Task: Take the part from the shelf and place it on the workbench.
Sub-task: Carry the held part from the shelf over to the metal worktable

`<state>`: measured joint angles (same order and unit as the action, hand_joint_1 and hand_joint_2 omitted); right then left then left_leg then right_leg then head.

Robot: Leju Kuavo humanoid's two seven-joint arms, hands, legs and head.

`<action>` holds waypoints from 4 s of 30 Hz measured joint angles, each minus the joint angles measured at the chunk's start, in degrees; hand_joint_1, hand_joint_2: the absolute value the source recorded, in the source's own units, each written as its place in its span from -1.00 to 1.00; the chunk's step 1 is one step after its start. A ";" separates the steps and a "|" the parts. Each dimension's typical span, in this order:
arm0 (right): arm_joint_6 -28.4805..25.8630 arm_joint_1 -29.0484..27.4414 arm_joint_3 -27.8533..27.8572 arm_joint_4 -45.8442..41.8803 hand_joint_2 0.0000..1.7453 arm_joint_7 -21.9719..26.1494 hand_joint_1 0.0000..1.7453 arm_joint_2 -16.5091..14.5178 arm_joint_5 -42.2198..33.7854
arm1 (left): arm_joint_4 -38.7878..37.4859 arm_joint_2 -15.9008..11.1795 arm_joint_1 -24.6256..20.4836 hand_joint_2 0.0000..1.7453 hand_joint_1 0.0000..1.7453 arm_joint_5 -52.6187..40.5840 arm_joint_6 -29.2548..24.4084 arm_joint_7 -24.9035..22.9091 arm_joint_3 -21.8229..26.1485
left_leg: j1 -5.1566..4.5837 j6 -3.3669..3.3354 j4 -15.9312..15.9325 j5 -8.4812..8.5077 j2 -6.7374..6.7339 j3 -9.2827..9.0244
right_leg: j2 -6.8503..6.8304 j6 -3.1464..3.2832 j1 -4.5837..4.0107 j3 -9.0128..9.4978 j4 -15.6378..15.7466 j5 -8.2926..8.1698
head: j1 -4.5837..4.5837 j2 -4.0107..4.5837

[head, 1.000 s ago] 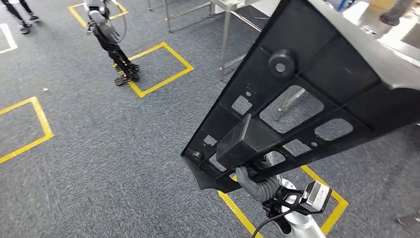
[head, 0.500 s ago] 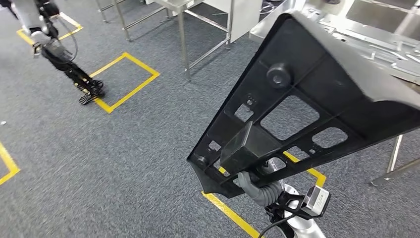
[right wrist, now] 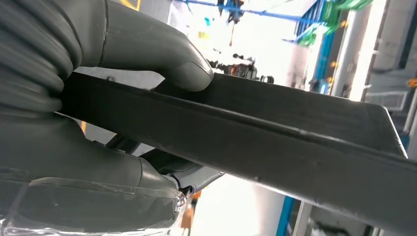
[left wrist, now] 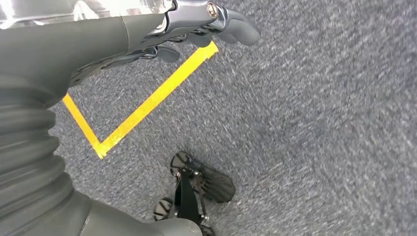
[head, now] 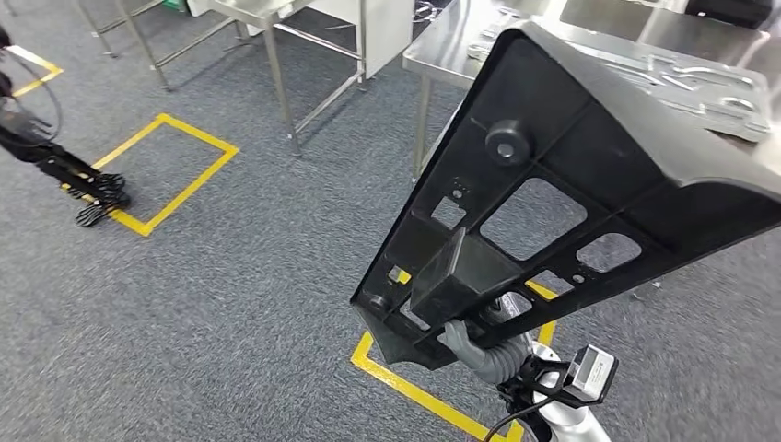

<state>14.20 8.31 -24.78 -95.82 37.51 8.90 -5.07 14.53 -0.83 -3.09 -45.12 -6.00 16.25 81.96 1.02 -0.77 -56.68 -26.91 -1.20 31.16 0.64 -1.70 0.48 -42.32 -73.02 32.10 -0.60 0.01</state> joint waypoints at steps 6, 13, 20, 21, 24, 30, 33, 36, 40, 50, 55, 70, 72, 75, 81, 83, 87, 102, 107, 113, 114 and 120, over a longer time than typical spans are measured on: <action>0.35 0.97 0.04 0.43 1.00 0.15 1.00 0.85 -0.67 | 0.00 0.90 -0.43 1.00 -1.00 0.31 0.85 0.44 0.58 | -0.36 0.94 -0.12 -0.85 -3.87 -0.84 | -4.20 0.76 -0.34 7.79 14.24 -6.75 | 0.04 0.00; -0.09 1.81 -0.04 0.72 1.00 0.14 1.00 1.22 -1.05 | -0.09 1.19 -0.89 1.00 -1.00 -1.09 1.66 -0.53 0.73 | -0.10 2.94 -6.50 -5.44 -1.18 1.07 | -0.88 2.64 -0.08 8.70 16.23 -7.17 | 0.43 0.00; -0.28 1.48 -0.22 0.99 1.00 -0.26 1.00 1.20 -1.03 | -0.42 1.49 -0.36 1.00 -1.00 -1.79 2.61 -0.81 0.55 | 0.07 2.59 -7.15 -1.60 2.82 3.45 | 4.41 2.52 -0.20 9.11 15.80 -6.86 | 0.54 0.01; -0.28 1.55 -0.25 1.01 1.00 -0.27 1.00 1.20 -1.02 | -0.44 1.53 -0.37 1.00 -1.00 -1.81 2.72 -0.73 0.50 | 0.16 2.37 -3.87 -0.33 3.94 2.14 | 5.14 2.27 -0.22 9.01 15.65 -6.81 | 0.51 0.01; -0.28 1.66 -0.33 1.05 1.00 -0.27 1.00 1.20 -1.02 | -0.46 1.62 -0.35 1.00 -1.00 -1.87 2.89 -0.56 0.40 | 0.07 1.61 -1.07 0.07 4.53 1.12 | 7.03 1.17 0.00 8.26 15.49 -7.04 | 0.50 0.00; -0.19 1.68 -0.36 1.04 1.00 -0.28 1.00 1.33 -1.03 | -0.52 2.00 -0.43 1.00 -1.00 -2.26 3.21 -0.49 -0.29 | -0.04 -0.30 -0.28 0.46 0.50 0.86 | 0.46 -0.56 0.12 2.01 2.95 -0.62 | -0.19 0.00; -0.10 1.52 -0.36 1.16 1.00 -0.28 1.00 1.37 -1.03 | -0.52 2.06 -0.30 1.00 -1.00 -2.30 3.30 -0.57 -0.48 | -0.13 -0.21 -0.34 0.25 -1.75 0.81 | -0.49 -0.91 0.48 0.97 0.79 -1.13 | -0.20 0.00; -0.10 1.61 -0.36 1.17 1.00 -0.28 1.00 1.48 -1.03 | -0.54 2.21 -0.40 1.00 -1.00 -2.29 3.60 -0.39 -0.58 | -0.36 0.41 -0.52 -0.18 -3.52 0.42 | -4.09 -0.22 0.19 7.06 12.10 -5.70 | -0.17 -0.01; -0.08 1.76 -0.37 1.26 1.00 -0.26 1.00 1.52 -1.02 | -0.55 2.25 -0.48 1.00 -1.00 -2.25 3.96 -0.10 -0.59 | -0.69 1.62 -0.51 -0.62 -5.56 -0.17 | -4.31 1.03 -0.39 8.51 15.33 -6.53 | 0.17 -0.01; 0.03 1.86 -0.38 2.32 1.00 -0.35 1.00 1.52 -0.90 | -0.57 2.33 -0.06 1.00 -1.00 -2.09 5.22 0.21 -0.57 | -0.12 2.86 -13.78 -4.99 0.76 6.35 | -0.36 2.44 0.08 9.11 15.99 -6.68 | 0.40 0.01; 0.08 1.93 -0.37 2.46 1.00 -0.35 1.00 1.52 -0.92 | -0.57 2.16 -0.34 1.00 -1.00 -2.24 5.78 0.58 -0.59 | -0.46 0.96 -0.71 -0.73 0.96 0.78 | 0.41 0.98 -0.31 9.68 15.41 -6.21 | 0.33 0.01; 0.09 2.34 -0.30 3.37 1.00 -0.27 1.00 1.74 -0.73 | -0.57 2.15 -0.37 1.00 -1.00 -2.31 6.08 1.02 -0.61 | -0.55 0.82 -0.16 -4.94 0.66 -5.07 | -0.97 1.21 -0.72 4.61 14.49 -8.78 | 0.21 -0.01; 0.09 2.37 -0.29 3.37 1.00 -0.22 1.00 1.78 -0.65 | -0.57 2.09 -0.43 1.00 -1.00 -2.31 6.09 1.09 -0.62 | -0.53 1.39 -1.10 -4.63 0.52 -5.37 | -0.75 1.91 -0.61 5.68 15.12 -8.38 | 0.23 -0.01; 0.02 2.56 -0.28 3.36 1.00 -0.09 1.00 1.75 -0.51 | -0.58 2.03 -0.58 1.00 -1.00 -2.39 6.17 1.23 -0.64 | -0.37 1.96 -9.23 -4.89 0.70 -1.28 | -0.62 2.86 -0.34 8.24 15.73 -6.99 | 0.62 -0.02; -0.55 2.31 -0.31 3.36 1.00 -0.28 1.00 1.58 -0.02 | -0.59 1.99 -0.09 1.00 -1.00 -2.68 6.17 1.26 -0.66 | -0.33 2.36 -12.05 -8.05 0.77 7.45 | -0.02 2.89 -0.34 13.42 15.77 -2.71 | 1.08 0.00; -0.71 2.19 -0.32 3.40 1.00 -0.29 1.00 1.49 -0.01 | -0.60 1.95 0.10 1.00 -1.00 -2.80 6.12 1.22 -0.66 | -0.55 1.60 -5.56 -0.36 0.77 7.33 | 0.13 2.53 -0.42 14.98 15.72 -1.16 | 1.05 0.01; -0.81 2.07 -0.36 3.06 1.00 -0.31 1.00 1.37 0.00 | -0.59 1.86 0.04 1.00 -1.00 -2.83 5.96 1.11 -0.66 | -1.02 -0.13 -2.15 3.17 0.88 6.04 | 0.33 1.05 -0.34 15.96 15.12 -0.36 | 0.98 -0.01; -2.69 2.80 0.79 1.99 1.00 -4.53 1.00 2.15 1.01 | -0.60 2.11 -0.29 1.00 -1.00 -2.02 5.49 1.36 -0.55 | -0.60 1.14 -0.89 -4.88 1.45 -4.64 | -0.54 1.49 -0.19 3.79 14.54 -9.85 | 0.63 -0.01; -2.18 3.99 1.25 0.44 1.00 -4.71 1.00 2.43 0.41 | -0.61 2.17 -0.35 1.00 -1.00 -1.94 5.50 1.50 -0.53 | -0.32 2.20 -14.28 -6.89 1.39 3.10 | -0.39 3.00 -0.19 7.43 15.58 -7.67 | 0.87 -0.01; -1.88 4.68 1.27 -0.96 1.00 -5.80 1.00 2.42 0.04 | -0.61 2.13 -0.09 1.00 -1.00 -1.90 5.50 1.48 -0.49 | -0.58 1.09 -6.57 -1.90 1.43 5.71 | -0.03 2.86 -0.70 12.26 15.54 -3.92 | 0.81 -0.01; -1.90 4.81 1.26 -1.14 1.00 -5.93 1.00 2.40 0.07 | -0.61 2.10 -0.08 1.00 -1.00 -1.88 5.50 1.44 -0.48 | -0.76 0.74 -3.96 0.61 1.47 5.25 | 0.03 2.63 -0.76 12.67 15.56 -3.44 | 0.79 0.00; -1.92 5.22 1.23 -2.25 1.00 -6.45 1.00 2.36 0.27 | -0.63 2.14 -0.24 1.00 -1.00 -1.81 5.50 1.40 -0.46 | -0.71 -0.84 -0.54 2.44 1.61 2.73 | 0.07 0.78 -0.65 11.20 10.95 -2.68 | 0.56 0.01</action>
<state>12.28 13.53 -23.55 -98.07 31.06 11.26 -4.80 13.90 1.31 -3.33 -46.93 -0.50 17.65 81.50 0.31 -1.61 -57.22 -24.47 0.41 33.89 0.71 -0.92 -0.16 -31.12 -62.07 29.43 -0.04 0.01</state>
